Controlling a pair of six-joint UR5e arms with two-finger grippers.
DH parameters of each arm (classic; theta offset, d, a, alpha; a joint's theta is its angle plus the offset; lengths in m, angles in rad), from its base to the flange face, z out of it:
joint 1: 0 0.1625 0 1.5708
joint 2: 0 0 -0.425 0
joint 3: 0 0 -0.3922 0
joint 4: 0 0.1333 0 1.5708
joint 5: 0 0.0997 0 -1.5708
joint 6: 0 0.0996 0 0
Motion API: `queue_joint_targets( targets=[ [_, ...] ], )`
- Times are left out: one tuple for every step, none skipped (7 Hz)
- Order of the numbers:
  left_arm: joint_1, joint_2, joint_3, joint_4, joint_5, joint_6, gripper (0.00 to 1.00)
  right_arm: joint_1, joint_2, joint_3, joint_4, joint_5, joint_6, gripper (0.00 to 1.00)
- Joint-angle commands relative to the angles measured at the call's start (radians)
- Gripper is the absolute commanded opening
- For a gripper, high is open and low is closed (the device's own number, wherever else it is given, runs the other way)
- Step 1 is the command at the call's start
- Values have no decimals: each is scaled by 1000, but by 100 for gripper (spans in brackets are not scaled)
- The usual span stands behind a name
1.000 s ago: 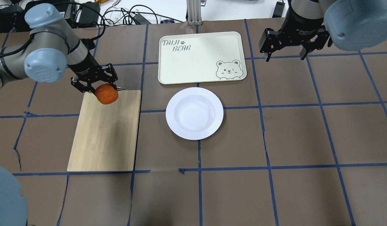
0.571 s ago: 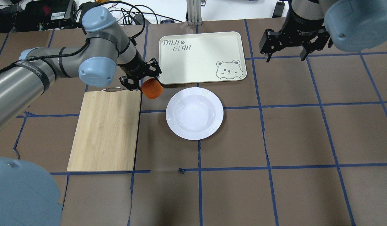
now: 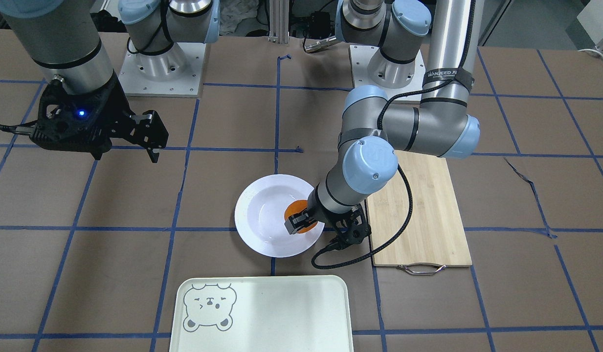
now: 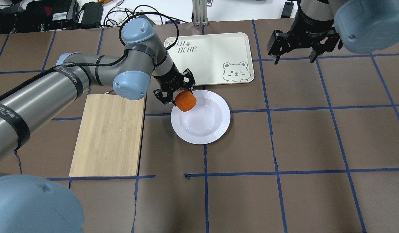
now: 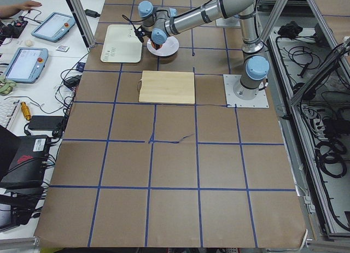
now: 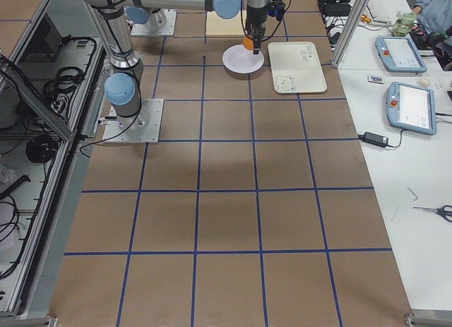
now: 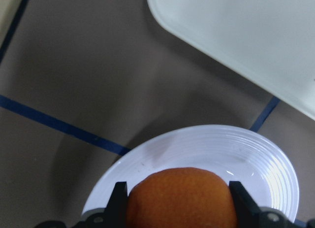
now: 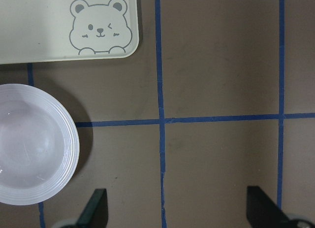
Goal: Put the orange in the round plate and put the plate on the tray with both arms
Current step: 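Lift the orange with the left gripper and carry it over the white plate, then open the left gripper to drop the orange onto the plate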
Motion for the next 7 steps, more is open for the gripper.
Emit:
queue_joint_targets(
  targets=[
    [-21, -4, -6, 0, -3, -9, 58, -1, 1, 1, 0, 0, -2, 100],
    [-27, -4, -6, 0, -3, -32, 92, -3, 1, 4, -3, 0, -5, 100],
    [-27, 2, -3, -1, -2, -38, 100, -3, 1, 2, -15, 3, -2, 100],
    [-26, 16, 1, -3, -2, -37, 100, -4, 2, 4, -14, 17, 1, 100],
    [-17, 33, 7, -10, 3, -29, 100, -6, 8, 4, -18, 82, 5, 100],
    [5, 45, 30, -19, 14, -2, 100, -7, 22, 10, -20, 107, 5, 100],
    [51, 65, 53, -36, 23, 88, 100, -7, 56, 34, -38, 233, 16, 100]
  ],
)
